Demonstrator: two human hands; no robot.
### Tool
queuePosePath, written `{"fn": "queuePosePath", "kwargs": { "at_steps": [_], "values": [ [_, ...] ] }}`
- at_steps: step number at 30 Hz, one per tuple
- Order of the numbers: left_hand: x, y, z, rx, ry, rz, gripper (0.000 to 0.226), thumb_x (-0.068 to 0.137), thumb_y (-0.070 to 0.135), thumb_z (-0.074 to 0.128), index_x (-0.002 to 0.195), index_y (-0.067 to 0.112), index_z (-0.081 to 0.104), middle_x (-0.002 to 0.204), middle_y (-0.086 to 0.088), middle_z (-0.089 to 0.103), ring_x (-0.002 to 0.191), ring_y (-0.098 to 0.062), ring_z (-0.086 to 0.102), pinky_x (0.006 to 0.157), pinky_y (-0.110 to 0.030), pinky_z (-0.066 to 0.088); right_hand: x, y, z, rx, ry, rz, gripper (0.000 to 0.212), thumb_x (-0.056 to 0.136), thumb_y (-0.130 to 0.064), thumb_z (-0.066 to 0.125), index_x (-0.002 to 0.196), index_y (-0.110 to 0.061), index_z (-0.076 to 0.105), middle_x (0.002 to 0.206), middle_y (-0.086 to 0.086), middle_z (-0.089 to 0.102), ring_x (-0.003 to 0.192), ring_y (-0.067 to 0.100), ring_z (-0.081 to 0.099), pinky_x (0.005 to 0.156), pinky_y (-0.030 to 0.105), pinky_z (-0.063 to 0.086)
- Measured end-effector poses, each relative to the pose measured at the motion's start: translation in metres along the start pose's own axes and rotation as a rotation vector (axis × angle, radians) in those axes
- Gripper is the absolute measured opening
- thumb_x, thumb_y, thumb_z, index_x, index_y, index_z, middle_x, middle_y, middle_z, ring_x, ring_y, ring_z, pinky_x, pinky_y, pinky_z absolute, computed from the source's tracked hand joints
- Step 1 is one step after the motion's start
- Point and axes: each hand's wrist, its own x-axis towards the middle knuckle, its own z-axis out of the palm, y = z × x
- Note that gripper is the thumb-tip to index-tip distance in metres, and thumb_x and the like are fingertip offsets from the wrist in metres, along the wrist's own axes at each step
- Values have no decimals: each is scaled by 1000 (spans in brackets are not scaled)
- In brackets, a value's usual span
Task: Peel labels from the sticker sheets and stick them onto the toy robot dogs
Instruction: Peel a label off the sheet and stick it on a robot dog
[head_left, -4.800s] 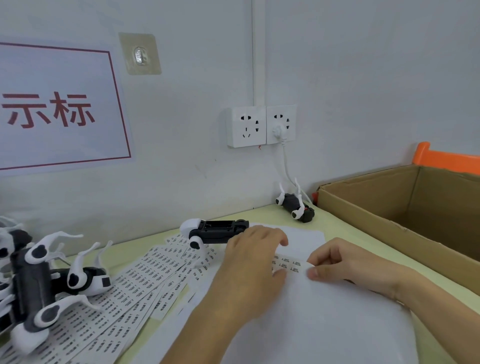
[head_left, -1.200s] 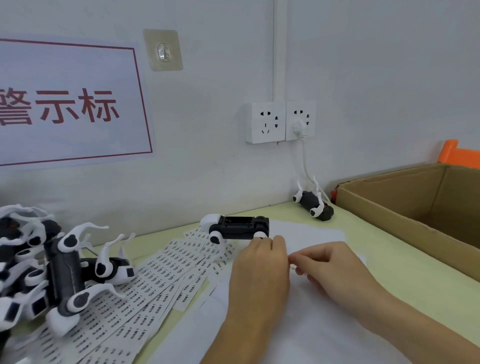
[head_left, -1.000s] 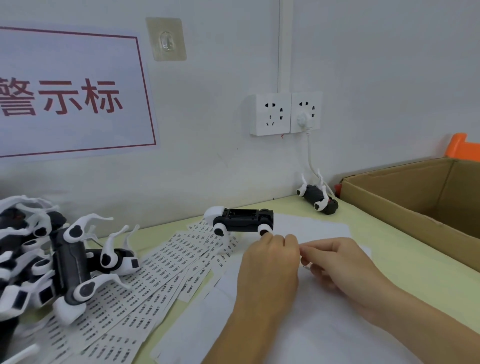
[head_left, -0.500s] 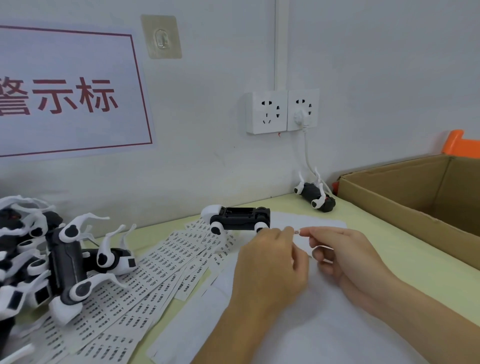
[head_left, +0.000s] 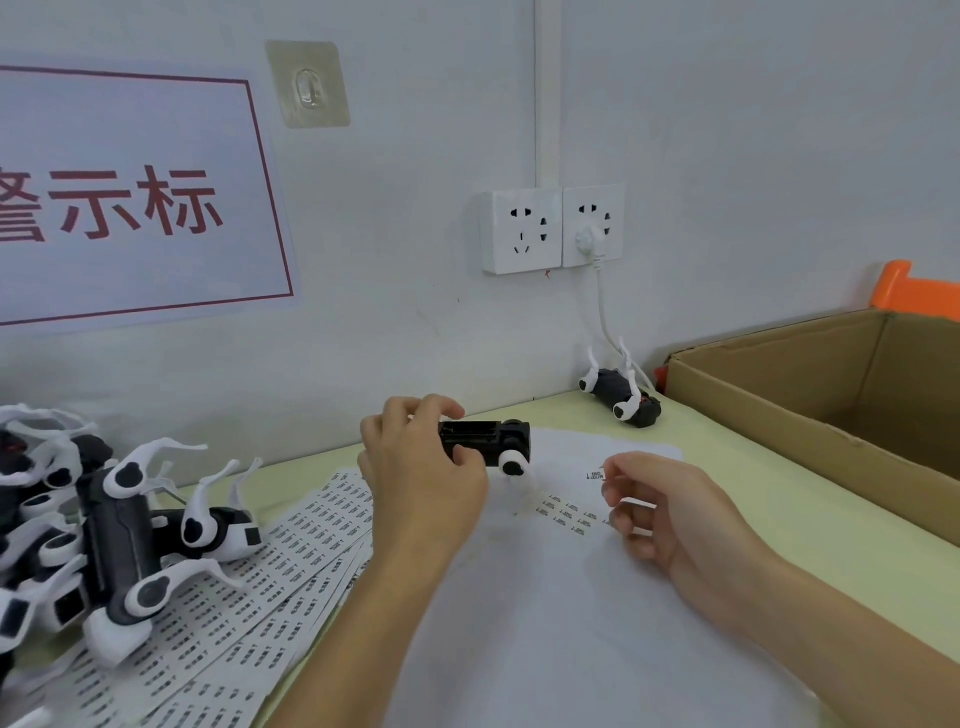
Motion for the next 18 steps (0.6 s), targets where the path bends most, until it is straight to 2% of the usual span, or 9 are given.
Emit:
{"fn": "queuePosePath", "kwargs": {
  "at_steps": [2,3,5,6,8,11,14,18],
  "values": [
    [-1,9,-3,-81,-52,-15,23,86,6,59,96,26,66,103,7,59,102,-12,42,88,-25,39,-1,0,0,16,-20,-12,20,94,-16,54,77,-11,63,68,5,57,51,16,45,50,28,24],
    [-1,14,-5,-183,-113,-42,21,86,5,60,89,25,67,94,6,65,95,-11,52,78,-19,44,-2,0,0,30,-39,-24,22,94,-17,54,75,-12,64,68,5,56,51,16,45,49,28,24],
    [-3,27,-12,-399,-334,-87,22,87,4,58,82,22,70,77,4,71,69,-4,61,55,-10,41,-3,-1,-1,48,-93,-56,29,94,-19,53,69,-15,65,67,5,55,51,15,45,50,28,24],
    [-4,33,-15,-444,-462,-75,23,89,6,57,82,21,72,75,4,72,63,-4,61,53,-11,42,-3,-1,-1,39,-119,-74,33,96,-21,52,65,-15,65,66,4,54,51,15,45,51,29,24],
    [-6,41,-16,-390,-641,9,23,91,11,57,83,23,75,78,7,73,67,-6,65,58,-16,47,-4,-2,-1,-17,-155,-125,41,98,-24,50,60,-15,63,63,4,51,52,17,45,53,31,24],
    [-8,48,-16,-262,-691,94,17,90,18,61,84,23,76,80,10,74,76,-11,69,67,-23,54,-4,-1,-1,-91,-171,-211,45,99,-24,50,58,-14,64,61,5,49,53,18,44,48,26,25],
    [-10,49,-17,-215,-684,41,16,89,20,62,81,21,76,78,7,74,78,-15,71,62,-24,53,-4,2,0,-123,-162,-257,46,101,-20,47,60,-15,66,62,7,49,53,18,44,44,24,26],
    [-10,50,-20,-197,-718,2,19,89,21,62,79,19,77,79,4,76,82,-21,71,64,-27,53,-4,3,-2,-182,-143,-294,45,101,-17,46,62,-16,69,61,5,51,55,18,44,45,24,26]
  ]
}}
